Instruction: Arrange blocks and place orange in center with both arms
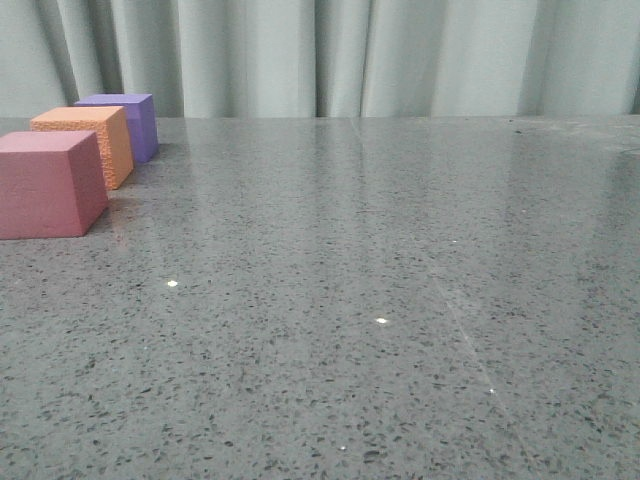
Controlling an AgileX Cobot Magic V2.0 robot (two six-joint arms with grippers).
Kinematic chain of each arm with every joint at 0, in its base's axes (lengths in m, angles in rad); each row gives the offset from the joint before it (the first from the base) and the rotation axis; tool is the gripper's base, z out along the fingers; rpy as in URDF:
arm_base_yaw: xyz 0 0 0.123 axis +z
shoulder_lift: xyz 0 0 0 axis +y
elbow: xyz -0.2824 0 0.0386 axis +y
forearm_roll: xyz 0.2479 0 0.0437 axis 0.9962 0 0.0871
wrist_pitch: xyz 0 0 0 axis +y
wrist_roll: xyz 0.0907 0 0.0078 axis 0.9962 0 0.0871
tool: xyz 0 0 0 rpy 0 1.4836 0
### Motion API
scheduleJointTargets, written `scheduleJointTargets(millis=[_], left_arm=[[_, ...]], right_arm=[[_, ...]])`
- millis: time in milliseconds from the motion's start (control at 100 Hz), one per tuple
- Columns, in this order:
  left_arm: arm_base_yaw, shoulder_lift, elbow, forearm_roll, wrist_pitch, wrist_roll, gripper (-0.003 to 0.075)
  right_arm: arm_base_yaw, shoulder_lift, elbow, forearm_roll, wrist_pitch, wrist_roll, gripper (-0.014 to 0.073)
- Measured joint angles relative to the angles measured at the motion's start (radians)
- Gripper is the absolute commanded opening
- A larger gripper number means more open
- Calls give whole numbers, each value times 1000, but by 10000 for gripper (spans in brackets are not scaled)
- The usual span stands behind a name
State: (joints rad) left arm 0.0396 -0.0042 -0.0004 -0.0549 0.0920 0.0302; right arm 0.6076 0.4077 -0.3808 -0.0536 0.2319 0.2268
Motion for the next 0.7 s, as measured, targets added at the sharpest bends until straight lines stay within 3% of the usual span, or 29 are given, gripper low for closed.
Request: scheduleJointTargets(millis=[700], left_arm=[[0, 0, 0, 0, 0, 0, -19]], right_arm=[[-9, 0, 6, 0, 0, 0, -120]])
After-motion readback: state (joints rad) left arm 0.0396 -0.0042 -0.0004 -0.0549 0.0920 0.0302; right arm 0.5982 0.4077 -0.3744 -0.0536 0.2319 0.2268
